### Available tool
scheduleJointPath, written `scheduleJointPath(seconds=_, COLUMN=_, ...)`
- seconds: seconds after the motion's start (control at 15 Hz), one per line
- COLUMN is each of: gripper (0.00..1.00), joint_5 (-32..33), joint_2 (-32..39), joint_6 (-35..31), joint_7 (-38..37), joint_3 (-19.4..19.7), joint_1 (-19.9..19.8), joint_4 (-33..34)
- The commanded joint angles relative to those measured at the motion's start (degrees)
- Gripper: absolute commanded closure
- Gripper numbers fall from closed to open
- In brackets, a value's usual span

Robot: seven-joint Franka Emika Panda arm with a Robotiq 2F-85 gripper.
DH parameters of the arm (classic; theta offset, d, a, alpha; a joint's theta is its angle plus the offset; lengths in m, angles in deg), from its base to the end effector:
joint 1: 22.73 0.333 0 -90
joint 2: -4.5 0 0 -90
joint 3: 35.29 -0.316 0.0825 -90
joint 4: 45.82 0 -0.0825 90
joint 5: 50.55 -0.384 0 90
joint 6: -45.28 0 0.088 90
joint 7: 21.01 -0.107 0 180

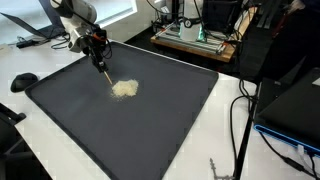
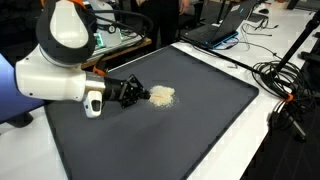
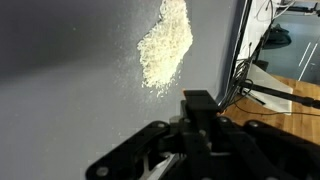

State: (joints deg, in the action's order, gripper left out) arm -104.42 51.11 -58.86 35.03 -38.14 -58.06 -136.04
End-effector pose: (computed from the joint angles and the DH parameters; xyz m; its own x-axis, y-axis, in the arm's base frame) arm 0.5831 -0.2968 0.1549 0.9724 -0.1923 0.1325 0.0031 -0.5568 -0.8306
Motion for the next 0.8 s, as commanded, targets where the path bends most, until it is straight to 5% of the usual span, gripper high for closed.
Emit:
scheduleJointPath(seconds=0.0, gripper=0.97, joint_5=-6.1, joint_2=-7.0, joint_6=-4.6, joint_7=4.8, joint_3=2.5, joint_1=2.4, joint_4=-10.7)
scheduleJointPath(seconds=0.47, gripper=0.97, joint_5=-12.1, joint_2=-15.7, joint_6=-13.9, joint_7=7.5, joint_3=8.1, joint_1=9.4, joint_4=-22.7)
scheduleJointPath(seconds=0.73, gripper=0.97, joint_5=-10.1, joint_2=-20.6, joint_6=-16.9, joint_7=6.1, joint_3=10.3, joint_1=13.2, joint_4=-27.5)
